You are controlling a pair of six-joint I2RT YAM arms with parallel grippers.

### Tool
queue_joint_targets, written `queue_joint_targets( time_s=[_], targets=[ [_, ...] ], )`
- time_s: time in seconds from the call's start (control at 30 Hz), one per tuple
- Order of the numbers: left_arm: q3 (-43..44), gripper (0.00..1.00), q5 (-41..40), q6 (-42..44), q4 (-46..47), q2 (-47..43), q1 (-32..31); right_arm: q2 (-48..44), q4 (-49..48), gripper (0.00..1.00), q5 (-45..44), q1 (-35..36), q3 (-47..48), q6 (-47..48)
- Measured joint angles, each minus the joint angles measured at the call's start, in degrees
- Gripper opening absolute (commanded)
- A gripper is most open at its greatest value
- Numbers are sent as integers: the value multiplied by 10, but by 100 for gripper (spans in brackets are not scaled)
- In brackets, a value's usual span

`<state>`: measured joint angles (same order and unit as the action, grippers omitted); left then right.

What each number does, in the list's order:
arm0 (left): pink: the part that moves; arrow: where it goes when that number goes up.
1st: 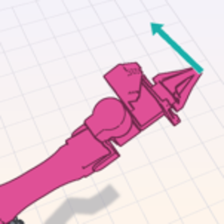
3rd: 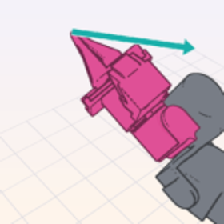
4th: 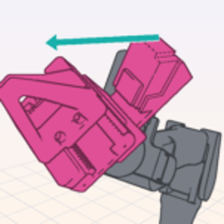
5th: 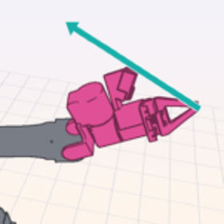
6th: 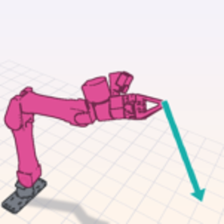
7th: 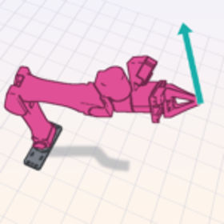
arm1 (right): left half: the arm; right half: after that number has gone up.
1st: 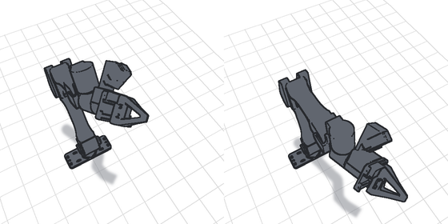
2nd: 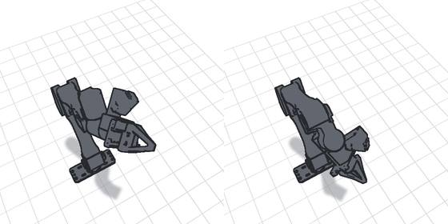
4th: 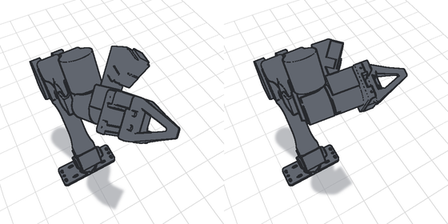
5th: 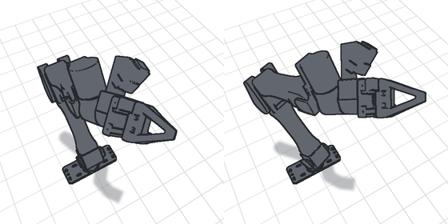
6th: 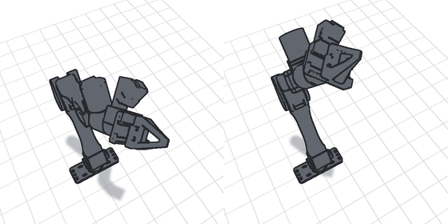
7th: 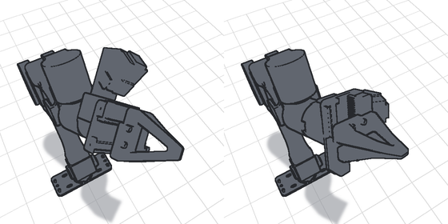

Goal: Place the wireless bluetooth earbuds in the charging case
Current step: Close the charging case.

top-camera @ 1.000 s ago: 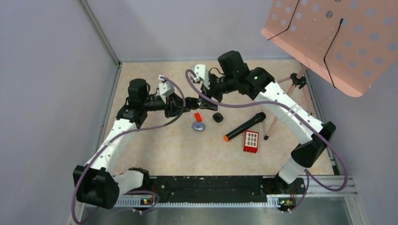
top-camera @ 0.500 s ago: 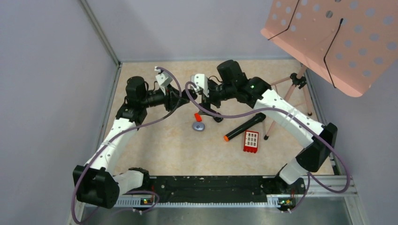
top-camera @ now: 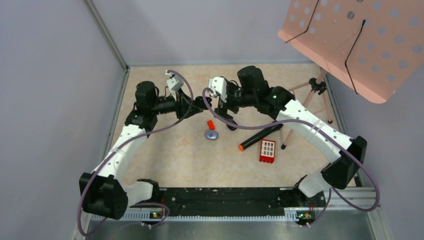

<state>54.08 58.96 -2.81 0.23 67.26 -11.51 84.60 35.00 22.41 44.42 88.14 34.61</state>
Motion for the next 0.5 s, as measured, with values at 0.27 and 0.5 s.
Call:
queue_joint_targets(
  time_s=[0.27,0.5],
  targets=[
    [0,0,20,30,-20,10,0,52,-21,83,78,1,20,10],
    [0,0,-16,-36,6,38,5,53,-25,82,91,14,18,40]
  ],
)
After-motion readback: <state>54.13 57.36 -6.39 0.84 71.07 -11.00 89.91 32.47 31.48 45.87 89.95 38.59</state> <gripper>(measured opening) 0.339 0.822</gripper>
